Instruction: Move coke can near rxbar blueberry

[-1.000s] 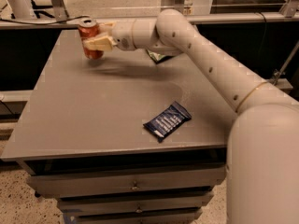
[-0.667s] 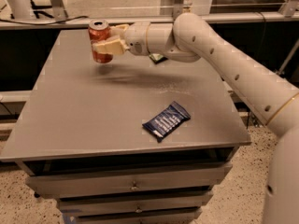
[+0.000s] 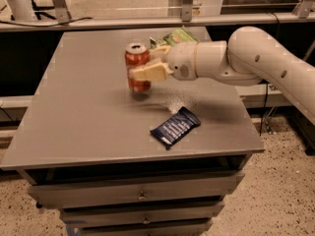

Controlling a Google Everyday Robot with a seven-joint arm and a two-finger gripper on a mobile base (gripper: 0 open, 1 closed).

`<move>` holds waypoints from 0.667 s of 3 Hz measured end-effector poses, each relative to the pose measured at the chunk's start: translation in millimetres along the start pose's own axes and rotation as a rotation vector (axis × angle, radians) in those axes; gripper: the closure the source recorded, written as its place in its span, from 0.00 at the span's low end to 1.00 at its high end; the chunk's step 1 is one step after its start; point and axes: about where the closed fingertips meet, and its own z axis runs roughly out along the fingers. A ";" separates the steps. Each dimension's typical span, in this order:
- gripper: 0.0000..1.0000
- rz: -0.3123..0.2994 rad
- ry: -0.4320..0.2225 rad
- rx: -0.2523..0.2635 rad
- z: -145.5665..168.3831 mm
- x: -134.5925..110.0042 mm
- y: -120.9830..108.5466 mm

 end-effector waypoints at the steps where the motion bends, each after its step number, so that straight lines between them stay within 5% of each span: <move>1: 1.00 0.055 0.093 0.025 -50.9 31.9 18.1; 2: 1.00 0.091 0.150 0.055 -84.7 53.7 29.1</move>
Offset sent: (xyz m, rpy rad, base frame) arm -0.0845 -0.1273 -0.0511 -0.1659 0.1760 -0.1400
